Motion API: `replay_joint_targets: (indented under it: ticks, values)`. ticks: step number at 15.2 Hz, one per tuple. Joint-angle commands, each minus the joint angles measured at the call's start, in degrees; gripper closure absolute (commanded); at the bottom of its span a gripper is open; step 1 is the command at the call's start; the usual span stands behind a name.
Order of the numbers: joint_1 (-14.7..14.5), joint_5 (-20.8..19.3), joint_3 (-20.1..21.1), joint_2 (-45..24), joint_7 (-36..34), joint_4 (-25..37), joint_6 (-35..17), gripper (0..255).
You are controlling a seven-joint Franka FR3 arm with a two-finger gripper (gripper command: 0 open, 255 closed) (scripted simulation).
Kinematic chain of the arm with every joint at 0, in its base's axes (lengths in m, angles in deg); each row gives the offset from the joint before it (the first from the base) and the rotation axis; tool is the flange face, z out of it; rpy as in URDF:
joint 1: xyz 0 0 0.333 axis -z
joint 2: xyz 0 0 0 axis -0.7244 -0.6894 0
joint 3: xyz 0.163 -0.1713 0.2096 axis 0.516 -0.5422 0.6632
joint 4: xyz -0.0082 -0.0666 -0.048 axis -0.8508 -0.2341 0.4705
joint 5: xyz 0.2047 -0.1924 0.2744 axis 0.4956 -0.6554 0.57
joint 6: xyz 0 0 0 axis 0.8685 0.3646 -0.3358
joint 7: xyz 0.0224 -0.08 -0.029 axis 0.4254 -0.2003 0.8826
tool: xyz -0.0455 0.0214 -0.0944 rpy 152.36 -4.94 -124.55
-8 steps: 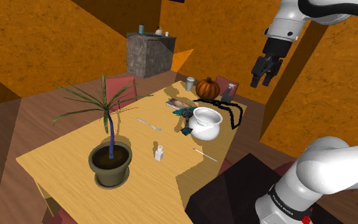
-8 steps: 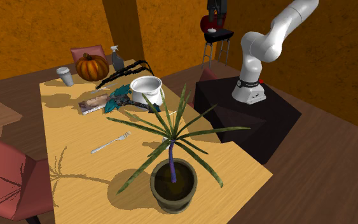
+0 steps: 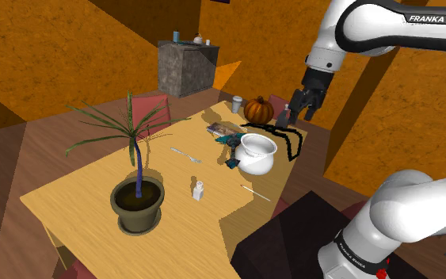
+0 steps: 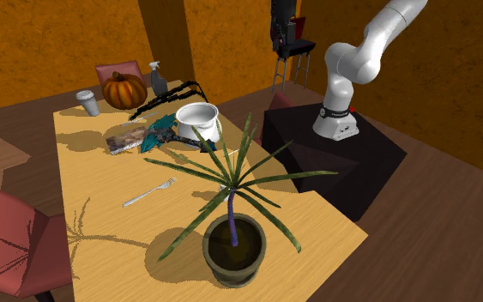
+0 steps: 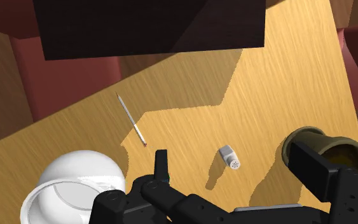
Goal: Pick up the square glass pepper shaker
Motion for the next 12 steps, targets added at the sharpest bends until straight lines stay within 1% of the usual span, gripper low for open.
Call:
replay_joint_targets:
  ticks: [1,7,12]
  values:
    - [-0.28,0.47,0.74,-1.90,-0.46,-2.10,-4.35,0]
    - [-1.32,1.91,3.47,-10.19,-2.42,-5.73,-16.87,0]
    - [-2.03,2.52,5.67,-19.28,-4.17,-6.39,-27.13,0]
